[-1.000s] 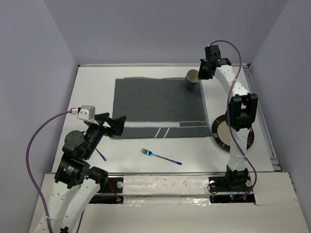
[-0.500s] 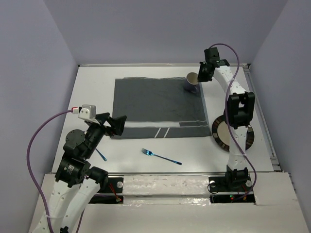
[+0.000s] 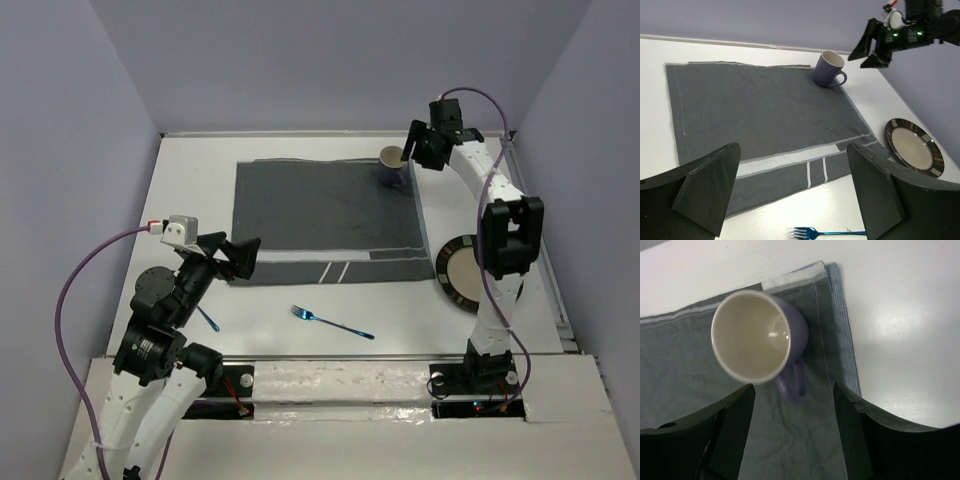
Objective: Set the dinner table for one person
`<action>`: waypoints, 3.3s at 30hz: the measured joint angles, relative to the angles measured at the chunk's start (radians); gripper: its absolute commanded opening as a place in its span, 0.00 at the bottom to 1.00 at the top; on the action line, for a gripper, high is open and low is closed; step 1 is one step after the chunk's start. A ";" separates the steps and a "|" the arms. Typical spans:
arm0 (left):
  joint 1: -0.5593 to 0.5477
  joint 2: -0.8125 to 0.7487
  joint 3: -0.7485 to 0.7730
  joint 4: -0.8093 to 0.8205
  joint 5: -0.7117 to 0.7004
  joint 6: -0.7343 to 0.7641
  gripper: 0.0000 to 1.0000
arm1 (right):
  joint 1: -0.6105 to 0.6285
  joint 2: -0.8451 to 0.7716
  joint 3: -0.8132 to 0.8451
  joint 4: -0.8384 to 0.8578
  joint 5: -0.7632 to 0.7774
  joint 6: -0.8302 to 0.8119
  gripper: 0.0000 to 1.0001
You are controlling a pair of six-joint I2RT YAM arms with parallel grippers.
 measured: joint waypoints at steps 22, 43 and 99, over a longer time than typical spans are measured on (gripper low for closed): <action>-0.241 -0.087 0.000 -0.021 -0.109 0.000 0.99 | -0.576 -1.395 -1.567 0.236 0.316 0.472 0.90; -0.297 -0.109 0.000 -0.033 -0.145 -0.001 0.99 | -0.704 -1.191 -1.618 0.324 0.115 0.576 0.70; -0.001 0.055 0.000 -0.020 -0.043 -0.001 0.99 | 0.276 -0.504 -1.043 1.045 -0.231 0.457 0.00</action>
